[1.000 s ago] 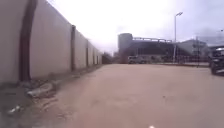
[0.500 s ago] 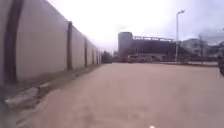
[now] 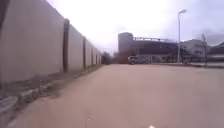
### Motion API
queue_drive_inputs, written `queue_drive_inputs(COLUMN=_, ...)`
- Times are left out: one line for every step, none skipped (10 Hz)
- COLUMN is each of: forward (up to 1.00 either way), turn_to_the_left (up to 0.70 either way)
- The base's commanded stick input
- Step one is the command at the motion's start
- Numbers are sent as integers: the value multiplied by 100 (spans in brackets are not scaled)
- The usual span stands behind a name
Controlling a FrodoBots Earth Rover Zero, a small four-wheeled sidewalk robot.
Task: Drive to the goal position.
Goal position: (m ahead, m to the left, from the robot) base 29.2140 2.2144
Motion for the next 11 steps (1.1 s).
queue_drive_inputs(forward=100, turn_to_the_left=0)
queue_drive_inputs(forward=100, turn_to_the_left=0)
queue_drive_inputs(forward=100, turn_to_the_left=0)
queue_drive_inputs(forward=100, turn_to_the_left=0)
queue_drive_inputs(forward=100, turn_to_the_left=-15)
queue_drive_inputs(forward=100, turn_to_the_left=-27)
queue_drive_inputs(forward=100, turn_to_the_left=-27)
queue_drive_inputs(forward=100, turn_to_the_left=-7)
queue_drive_inputs(forward=100, turn_to_the_left=0)
queue_drive_inputs(forward=100, turn_to_the_left=0)
queue_drive_inputs(forward=100, turn_to_the_left=0)
